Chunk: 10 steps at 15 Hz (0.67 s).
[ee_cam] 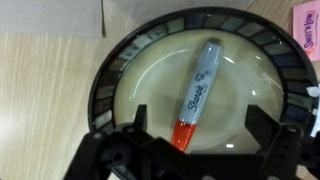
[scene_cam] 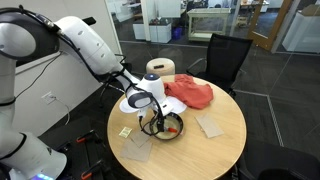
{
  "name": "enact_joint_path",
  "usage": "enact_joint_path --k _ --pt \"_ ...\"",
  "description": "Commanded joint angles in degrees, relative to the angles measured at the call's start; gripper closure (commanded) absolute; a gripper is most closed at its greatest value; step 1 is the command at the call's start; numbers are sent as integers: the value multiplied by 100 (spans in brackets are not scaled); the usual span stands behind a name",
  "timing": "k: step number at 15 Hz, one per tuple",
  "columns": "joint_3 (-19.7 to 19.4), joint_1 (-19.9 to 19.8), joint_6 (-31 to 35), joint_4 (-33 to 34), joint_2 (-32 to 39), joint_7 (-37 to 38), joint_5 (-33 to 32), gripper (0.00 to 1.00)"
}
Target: Remove the marker from the bowl and put it on the table
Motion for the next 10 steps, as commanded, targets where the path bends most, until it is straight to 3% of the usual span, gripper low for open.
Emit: enact_joint_path --k 1,6,7,8,10 --pt "-119 79 -259 332 236 96 147 0" --pt "-169 99 -304 586 507 124 206 0" --pt "-178 102 -320 623 542 129 217 25" --pt "-196 117 -324 666 588 152 222 26" --pt "-212 123 -353 728 641 166 227 42"
